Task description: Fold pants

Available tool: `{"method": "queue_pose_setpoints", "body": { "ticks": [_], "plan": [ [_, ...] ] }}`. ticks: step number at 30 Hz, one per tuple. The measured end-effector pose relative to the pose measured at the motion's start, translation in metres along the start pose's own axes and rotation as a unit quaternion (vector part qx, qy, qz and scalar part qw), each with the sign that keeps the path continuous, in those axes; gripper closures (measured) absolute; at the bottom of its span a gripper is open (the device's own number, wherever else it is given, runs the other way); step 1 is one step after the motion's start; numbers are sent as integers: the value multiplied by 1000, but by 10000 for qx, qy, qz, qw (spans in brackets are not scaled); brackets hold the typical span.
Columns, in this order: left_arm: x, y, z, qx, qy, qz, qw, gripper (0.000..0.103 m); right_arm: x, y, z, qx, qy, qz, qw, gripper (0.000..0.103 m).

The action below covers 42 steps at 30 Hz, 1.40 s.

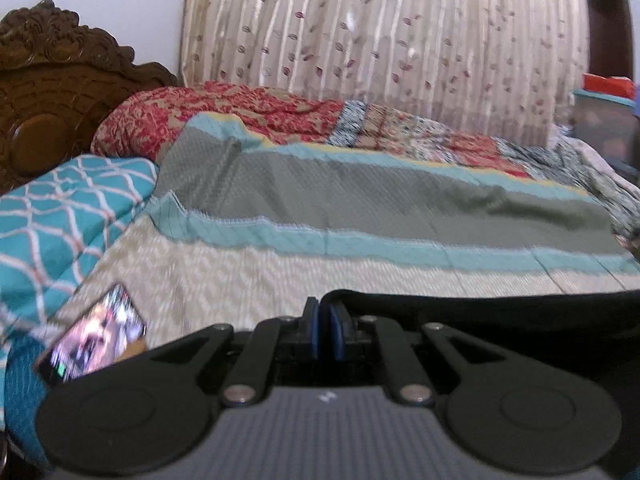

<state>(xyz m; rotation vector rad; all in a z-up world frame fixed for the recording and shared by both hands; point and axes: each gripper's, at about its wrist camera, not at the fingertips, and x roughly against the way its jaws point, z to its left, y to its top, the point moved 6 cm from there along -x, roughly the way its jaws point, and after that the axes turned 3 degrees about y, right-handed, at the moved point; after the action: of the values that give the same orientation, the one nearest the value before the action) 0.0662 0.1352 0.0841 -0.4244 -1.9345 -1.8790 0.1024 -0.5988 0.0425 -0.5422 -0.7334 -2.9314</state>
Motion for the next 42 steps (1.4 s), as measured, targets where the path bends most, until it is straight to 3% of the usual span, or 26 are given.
{"method": "queue_pose_setpoints", "body": {
  "ticks": [5, 8, 10, 13, 14, 15, 16, 19, 22, 24, 27, 29, 30, 32, 33, 35, 39, 42],
  "plan": [
    [37, -55, -4, -239, -168, 375, 9989, 95, 68, -20, -58, -207, -392, -12, 9990, 98],
    [49, -90, -5, -290, -166, 671, 9972, 93, 85, -34, -92, -452, -723, 31, 9964, 98],
    [53, -111, -6, -353, -160, 895, 9952, 89, 86, -43, -103, -288, -994, 99, 9946, 97],
    [60, -131, -2, -444, -73, 1141, 9925, 85, 85, -53, -108, -87, -1339, 71, 9909, 88],
    [64, -133, 4, -341, -101, 1189, 9923, 85, 85, -55, -111, -101, -1469, 31, 9891, 74],
    [70, -132, 12, -141, -160, 1209, 9924, 77, 86, -55, -115, -211, -1532, 8, 9880, 61],
    [75, -129, 23, 126, -209, 1182, 9927, 64, 91, -54, -119, -339, -1576, -63, 9869, 60],
    [89, -110, 67, 1206, -117, 809, 9893, 44, 106, -50, -116, -344, -1597, -403, 9857, 60],
    [79, -91, 111, 2352, -157, 682, 9694, 28, 117, -50, -88, 324, -1460, -602, 9869, 60],
    [60, -81, 125, 2762, -225, 764, 9578, 28, 112, -57, -62, 815, -1212, -525, 9879, 60],
    [22, -70, 124, 2920, -483, 973, 9502, 22, 91, -87, -11, 1685, -661, -17, 9835, 60],
    [-6, -70, 114, 2880, -560, 1225, 9481, 23, 75, -116, 15, 2170, -400, 399, 9745, 59],
    [-21, -73, 107, 2855, -649, 1409, 9457, 29, 66, -133, 26, 2346, -287, 618, 9697, 59],
    [-42, -79, 91, 2738, -884, 1734, 9419, 59, 52, -164, 39, 2530, -139, 1039, 9618, 59],
    [-48, -83, 87, 2636, -856, 1853, 9428, 86, 45, -177, 43, 2555, -87, 1225, 9590, 59],
    [-48, -85, 82, 2532, -876, 1877, 9450, 92, 30, -207, 51, 2598, -8, 1594, 9524, 59],
    [7, -72, 92, 2507, -1074, 1295, 9533, 93, 9, -251, 66, 2766, 182, 2171, 9360, 60],
    [36, -81, 109, 2518, -833, 1162, 9572, 93, 7, -271, 80, 2991, 378, 2433, 9219, 59]
  ]
}}
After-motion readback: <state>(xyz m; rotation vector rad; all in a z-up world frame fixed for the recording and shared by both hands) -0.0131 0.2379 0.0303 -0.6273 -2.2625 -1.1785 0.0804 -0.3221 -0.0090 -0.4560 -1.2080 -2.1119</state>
